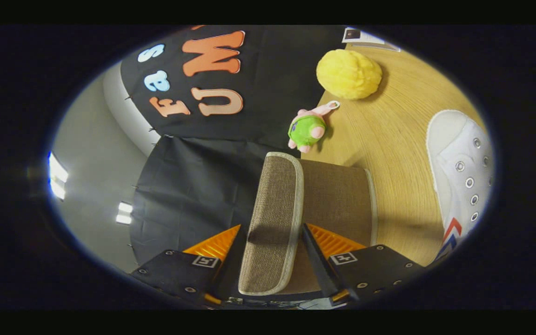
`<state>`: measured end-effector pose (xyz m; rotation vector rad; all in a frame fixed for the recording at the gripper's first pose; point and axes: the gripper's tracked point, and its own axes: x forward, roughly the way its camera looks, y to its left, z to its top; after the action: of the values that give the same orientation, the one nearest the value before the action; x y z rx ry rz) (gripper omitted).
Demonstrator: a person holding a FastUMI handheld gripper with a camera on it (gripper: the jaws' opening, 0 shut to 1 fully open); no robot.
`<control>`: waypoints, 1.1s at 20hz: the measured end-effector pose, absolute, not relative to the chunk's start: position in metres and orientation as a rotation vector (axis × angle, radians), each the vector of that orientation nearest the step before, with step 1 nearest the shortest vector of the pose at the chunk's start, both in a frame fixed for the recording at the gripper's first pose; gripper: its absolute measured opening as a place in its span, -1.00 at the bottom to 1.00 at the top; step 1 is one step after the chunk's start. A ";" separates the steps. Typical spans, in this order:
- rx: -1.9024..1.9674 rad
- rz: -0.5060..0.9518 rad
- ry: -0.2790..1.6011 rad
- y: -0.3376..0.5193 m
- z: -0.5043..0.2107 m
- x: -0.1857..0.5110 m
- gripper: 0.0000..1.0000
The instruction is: Open the storage box then place both shoes into the box .Put the left shoe in first, then the right shoe, with the right side of both shoes facing outward in a uniform manner.
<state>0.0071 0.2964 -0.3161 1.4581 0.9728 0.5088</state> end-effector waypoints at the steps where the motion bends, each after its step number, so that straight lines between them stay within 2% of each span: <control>1: 1.453 0.510 0.972 0.298 -0.318 0.007 0.57; 2: 1.461 0.508 0.981 0.298 -0.317 0.005 0.77; 5: 1.446 0.507 0.979 0.301 -0.313 0.009 0.87; 7: 1.435 0.513 0.964 0.301 -0.307 0.011 0.64; 8: 1.433 0.510 0.964 0.299 -0.307 0.014 0.44; 9: 1.429 0.513 0.970 0.301 -0.307 0.014 0.35; 13: 1.364 0.470 0.986 0.292 -0.307 0.013 0.31; 17: 1.110 0.412 0.956 0.278 -0.301 0.021 0.24; 19: 1.082 0.432 0.920 0.278 -0.286 0.023 0.06; 20: 1.087 0.455 0.919 0.283 -0.277 0.022 -0.14; 22: 1.081 0.496 0.955 0.292 -0.277 0.014 -0.21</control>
<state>0.0140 0.2919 -0.2773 1.0814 0.9551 0.4957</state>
